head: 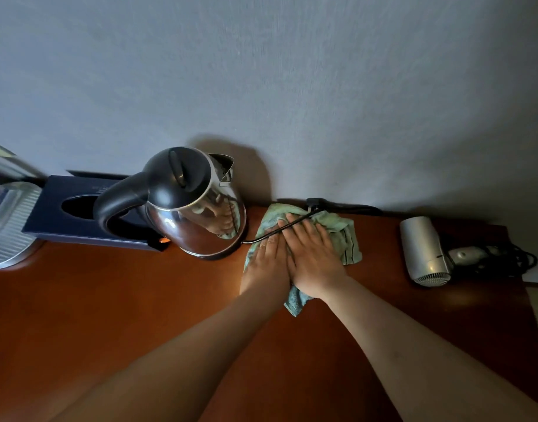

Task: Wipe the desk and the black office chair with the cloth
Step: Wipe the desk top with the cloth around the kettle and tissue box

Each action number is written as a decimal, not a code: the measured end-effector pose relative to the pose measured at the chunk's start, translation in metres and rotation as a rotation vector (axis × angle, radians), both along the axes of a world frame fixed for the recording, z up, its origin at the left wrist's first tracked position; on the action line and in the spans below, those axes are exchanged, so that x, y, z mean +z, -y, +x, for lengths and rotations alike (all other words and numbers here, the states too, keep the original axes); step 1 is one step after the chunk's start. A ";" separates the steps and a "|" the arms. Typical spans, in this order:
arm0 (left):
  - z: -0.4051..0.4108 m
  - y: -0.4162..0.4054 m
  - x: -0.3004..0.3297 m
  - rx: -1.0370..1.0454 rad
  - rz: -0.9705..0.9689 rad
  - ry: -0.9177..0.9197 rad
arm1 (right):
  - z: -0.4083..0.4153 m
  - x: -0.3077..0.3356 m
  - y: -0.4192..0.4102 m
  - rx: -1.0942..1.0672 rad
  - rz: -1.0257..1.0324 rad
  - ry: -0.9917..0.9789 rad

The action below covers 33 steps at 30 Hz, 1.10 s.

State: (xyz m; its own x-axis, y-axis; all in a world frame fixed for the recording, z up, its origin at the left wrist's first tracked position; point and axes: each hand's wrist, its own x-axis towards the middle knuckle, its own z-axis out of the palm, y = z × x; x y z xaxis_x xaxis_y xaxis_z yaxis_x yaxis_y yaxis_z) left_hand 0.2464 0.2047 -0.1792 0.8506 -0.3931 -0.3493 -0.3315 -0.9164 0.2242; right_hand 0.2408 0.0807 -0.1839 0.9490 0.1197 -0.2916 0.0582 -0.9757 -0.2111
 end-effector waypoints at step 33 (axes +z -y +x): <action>-0.078 0.044 0.001 -0.326 -0.130 0.086 | -0.125 -0.010 0.041 -0.345 -0.045 -0.009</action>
